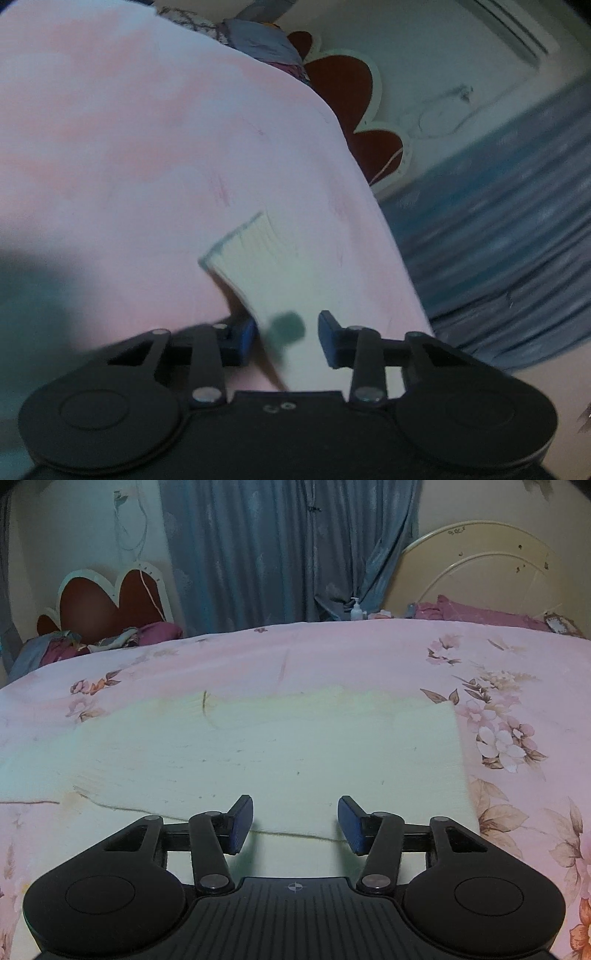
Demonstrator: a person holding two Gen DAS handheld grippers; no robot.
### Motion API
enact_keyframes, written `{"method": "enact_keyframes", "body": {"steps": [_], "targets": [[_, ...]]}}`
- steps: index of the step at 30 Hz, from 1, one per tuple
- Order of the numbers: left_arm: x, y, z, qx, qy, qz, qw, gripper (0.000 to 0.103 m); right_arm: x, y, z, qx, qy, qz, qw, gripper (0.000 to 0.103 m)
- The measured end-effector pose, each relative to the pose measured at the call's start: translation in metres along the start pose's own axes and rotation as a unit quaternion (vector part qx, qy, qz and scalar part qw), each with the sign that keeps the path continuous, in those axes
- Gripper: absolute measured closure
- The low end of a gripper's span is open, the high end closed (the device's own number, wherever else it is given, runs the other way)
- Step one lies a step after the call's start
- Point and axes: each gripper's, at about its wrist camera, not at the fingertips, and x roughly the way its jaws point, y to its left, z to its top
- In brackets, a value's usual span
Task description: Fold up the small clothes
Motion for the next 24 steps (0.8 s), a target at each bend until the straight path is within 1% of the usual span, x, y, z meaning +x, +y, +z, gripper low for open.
{"method": "enact_keyframes", "body": {"steps": [1, 2, 3, 4, 5, 6, 8, 10, 13, 15, 19, 22, 24], "targets": [[0.003, 0.003, 0.003, -0.009, 0.004, -0.002, 1.0000, 0.092, 0.001, -0.002, 0.001, 0.006, 0.001, -0.001, 1.000, 0.051], [0.009, 0.003, 0.003, -0.008, 0.010, 0.003, 0.9999, 0.100, 0.001, -0.004, 0.001, 0.012, 0.002, -0.002, 1.000, 0.051], [0.009, 0.000, 0.003, 0.003, 0.002, 0.010, 0.9999, 0.100, 0.000, -0.005, 0.001, 0.015, 0.002, -0.002, 1.000, 0.053], [0.004, -0.003, 0.001, 0.020, -0.010, 0.008, 0.9997, 0.100, 0.000, -0.006, 0.001, 0.016, 0.004, -0.002, 1.000, 0.063], [-0.001, -0.010, 0.000, 0.043, -0.017, 0.007, 0.9989, 0.101, 0.001, -0.008, 0.001, 0.017, 0.006, -0.003, 1.000, 0.066], [-0.001, -0.021, -0.005, 0.064, -0.016, 0.000, 0.9978, 0.101, 0.000, -0.009, 0.001, 0.020, 0.006, -0.002, 1.000, 0.068], [-0.003, -0.048, -0.017, 0.104, -0.002, -0.028, 0.9941, 0.101, -0.001, -0.011, 0.001, 0.025, 0.003, -0.003, 1.000, 0.069], [0.004, -0.083, -0.039, 0.157, 0.023, -0.054, 0.9859, 0.101, 0.000, -0.012, 0.000, 0.029, 0.004, 0.000, 1.000, 0.069], [0.011, -0.134, -0.080, 0.224, 0.064, -0.083, 0.9688, 0.101, -0.001, -0.012, 0.000, 0.032, 0.002, 0.003, 0.999, 0.069], [0.016, -0.164, -0.110, 0.252, 0.088, -0.102, 0.9583, 0.101, -0.002, -0.012, 0.001, 0.036, 0.000, 0.006, 0.999, 0.069], [0.028, -0.207, -0.167, 0.300, 0.128, -0.120, 0.9377, 0.101, -0.007, -0.019, 0.002, 0.047, -0.006, 0.010, 0.999, 0.069], [0.031, -0.230, -0.205, 0.329, 0.146, -0.128, 0.9243, 0.101, -0.012, -0.026, 0.002, 0.061, -0.009, 0.011, 0.998, 0.068], [0.033, -0.240, -0.228, 0.351, 0.159, -0.129, 0.9139, 0.100, -0.015, -0.030, 0.000, 0.070, -0.011, 0.013, 0.997, 0.068]]}}
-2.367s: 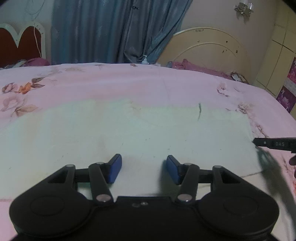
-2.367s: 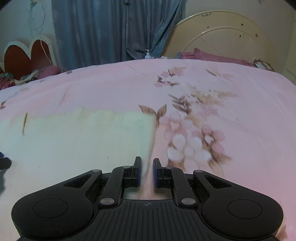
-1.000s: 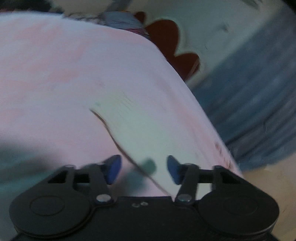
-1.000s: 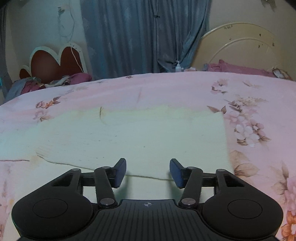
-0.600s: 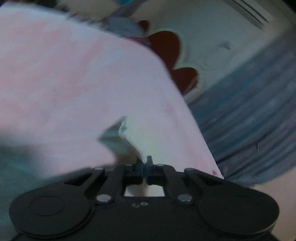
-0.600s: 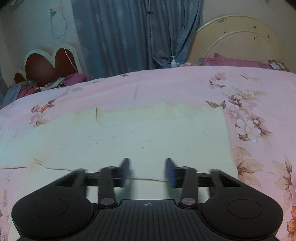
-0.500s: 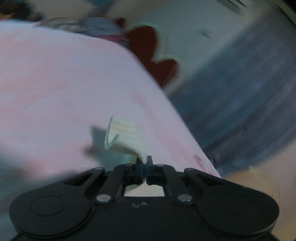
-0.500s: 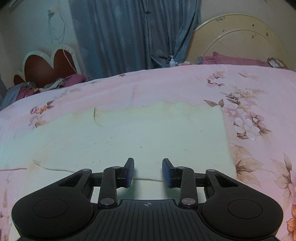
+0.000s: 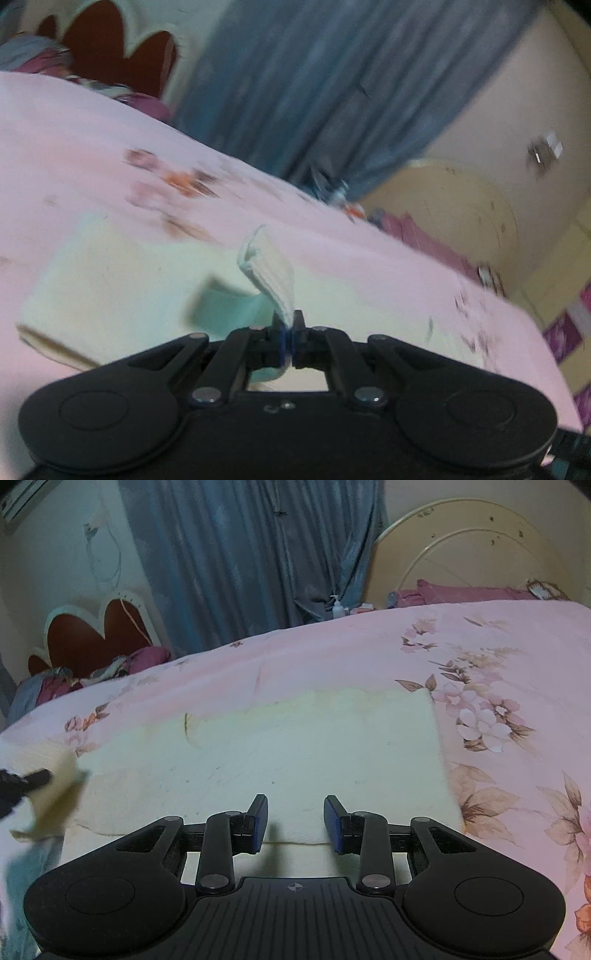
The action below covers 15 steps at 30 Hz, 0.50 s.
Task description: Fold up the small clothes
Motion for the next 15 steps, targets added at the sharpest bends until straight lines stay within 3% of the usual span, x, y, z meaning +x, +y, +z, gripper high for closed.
{"method": "enact_keyframes", "body": {"steps": [7, 15], "targets": [[-0.002, -0.041, -0.046, 0.058, 0.042, -0.006, 0.9974, 0.101, -0.007, -0.016, 0.000, 0.024, -0.002, 0.004, 1.000, 0.069], [0.020, -0.064, -0.061, 0.085, 0.079, -0.003, 0.9933, 0.099, -0.013, -0.034, 0.001, 0.039, 0.003, 0.007, 0.999, 0.068]]}}
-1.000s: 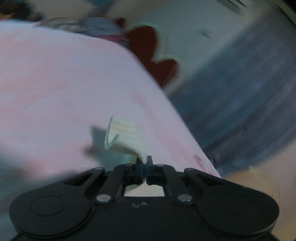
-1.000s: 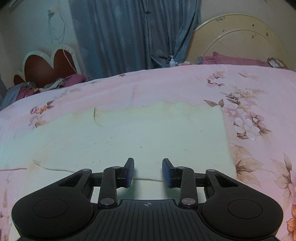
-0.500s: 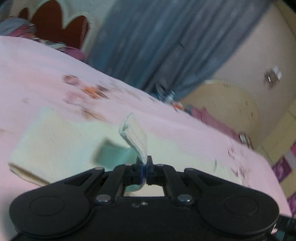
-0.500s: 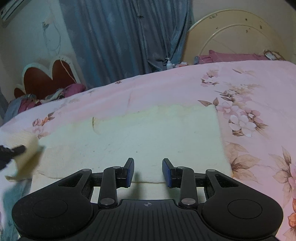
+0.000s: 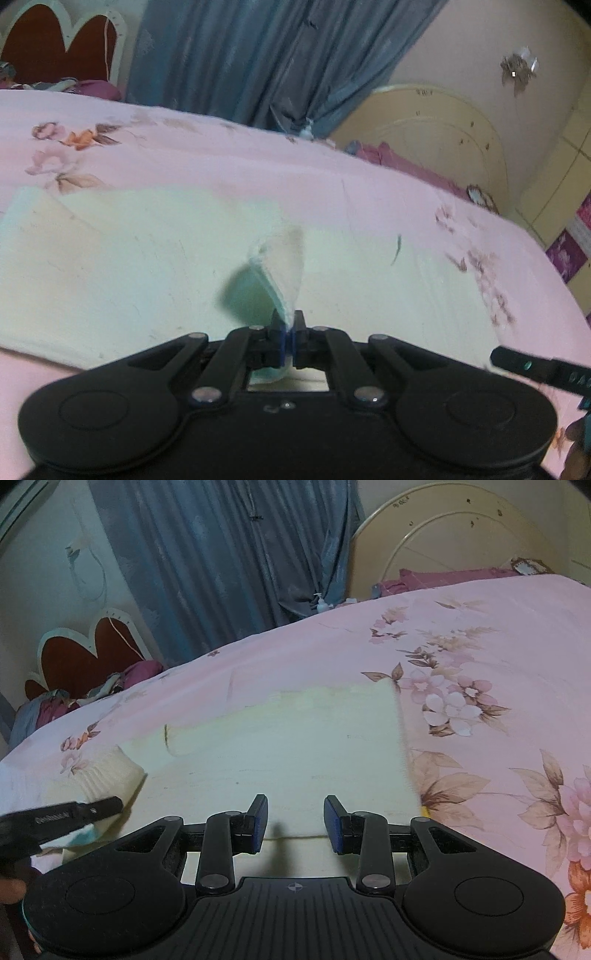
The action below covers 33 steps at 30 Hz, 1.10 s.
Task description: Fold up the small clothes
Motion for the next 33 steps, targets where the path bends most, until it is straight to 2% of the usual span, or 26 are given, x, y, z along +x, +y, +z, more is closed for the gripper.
{"method": "enact_keyframes", "body": {"steps": [1, 4, 6, 7, 9, 10, 14, 17, 21, 23, 25, 28, 33], "targets": [[0.001, -0.002, -0.002, 0.000, 0.002, 0.002, 1.0000, 0.097, 0.000, -0.001, 0.000, 0.001, 0.002, 0.003, 1.000, 0.068], [0.000, -0.006, -0.003, 0.004, 0.003, 0.002, 1.0000, 0.085, -0.003, 0.001, 0.001, -0.011, 0.001, 0.010, 1.000, 0.068], [-0.001, -0.009, -0.004, 0.008, 0.002, -0.004, 1.0000, 0.065, -0.005, 0.005, 0.001, -0.018, -0.001, 0.012, 1.000, 0.068], [-0.002, -0.010, -0.004, 0.011, 0.000, -0.007, 0.9999, 0.059, -0.005, 0.006, 0.001, -0.017, -0.001, 0.015, 1.000, 0.068], [-0.008, -0.014, -0.005, 0.020, -0.005, -0.004, 0.9998, 0.037, -0.004, 0.011, 0.002, -0.016, 0.001, 0.019, 1.000, 0.068], [-0.013, -0.016, -0.006, 0.025, -0.010, -0.002, 0.9996, 0.033, -0.004, 0.013, 0.002, -0.016, 0.002, 0.023, 1.000, 0.068], [-0.046, -0.006, -0.010, 0.033, -0.033, -0.002, 0.9989, 0.033, 0.003, 0.024, 0.004, -0.011, 0.009, 0.044, 0.999, 0.068], [-0.075, 0.018, -0.016, 0.016, -0.044, 0.009, 0.9989, 0.037, 0.012, 0.033, 0.003, 0.001, 0.019, 0.070, 0.997, 0.068], [-0.102, 0.060, -0.026, -0.016, -0.050, 0.053, 0.9972, 0.039, 0.029, 0.050, 0.001, 0.012, 0.041, 0.104, 0.994, 0.068], [-0.105, 0.080, -0.029, -0.033, -0.044, 0.071, 0.9959, 0.039, 0.040, 0.060, -0.001, 0.011, 0.052, 0.112, 0.992, 0.068], [-0.101, 0.094, -0.029, -0.053, -0.028, 0.071, 0.9956, 0.039, 0.054, 0.068, -0.004, 0.011, 0.067, 0.116, 0.991, 0.068], [-0.089, 0.101, -0.029, -0.050, 0.000, 0.077, 0.9958, 0.039, 0.071, 0.080, -0.006, 0.009, 0.082, 0.123, 0.989, 0.068], [-0.079, 0.099, -0.023, -0.045, -0.004, 0.075, 0.9961, 0.038, 0.084, 0.107, -0.003, -0.036, 0.076, 0.110, 0.990, 0.069]]}}
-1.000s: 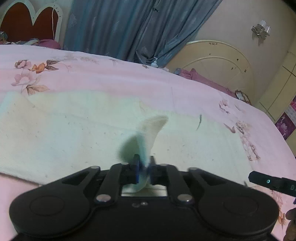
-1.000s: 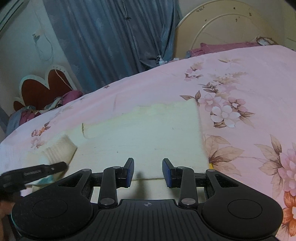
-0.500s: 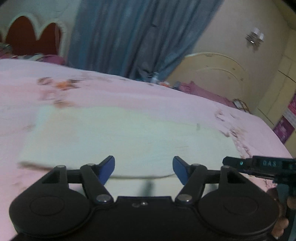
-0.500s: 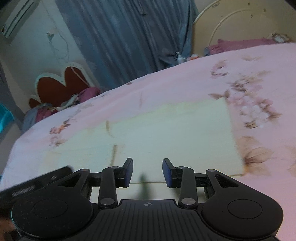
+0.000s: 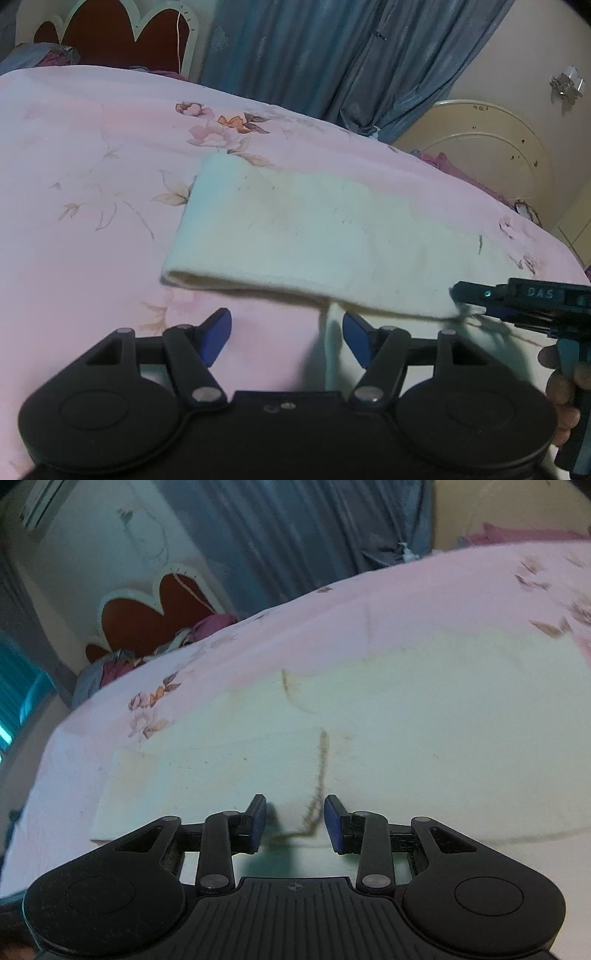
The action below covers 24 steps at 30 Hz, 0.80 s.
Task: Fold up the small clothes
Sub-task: 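Grasp the folded sweater edge with the right gripper and straighten it, then open the right gripper and lift it off the folded sweater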
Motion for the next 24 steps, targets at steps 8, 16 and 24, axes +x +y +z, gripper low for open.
{"method": "enact_keyframes", "body": {"steps": [8, 16, 24], "targets": [[0.009, -0.012, -0.002, 0.044, -0.002, 0.027, 0.9987, 0.038, -0.039, -0.007, 0.011, -0.030, -0.079, -0.047, 0.995, 0.099], [0.016, -0.016, 0.004, 0.064, -0.004, 0.008, 0.9979, 0.065, -0.081, -0.072, 0.012, 0.022, -0.093, -0.104, 0.990, 0.099], [0.018, -0.021, 0.006, 0.051, -0.004, -0.011, 0.9986, 0.093, -0.096, -0.088, 0.004, 0.030, -0.095, -0.123, 0.987, 0.099]]}}
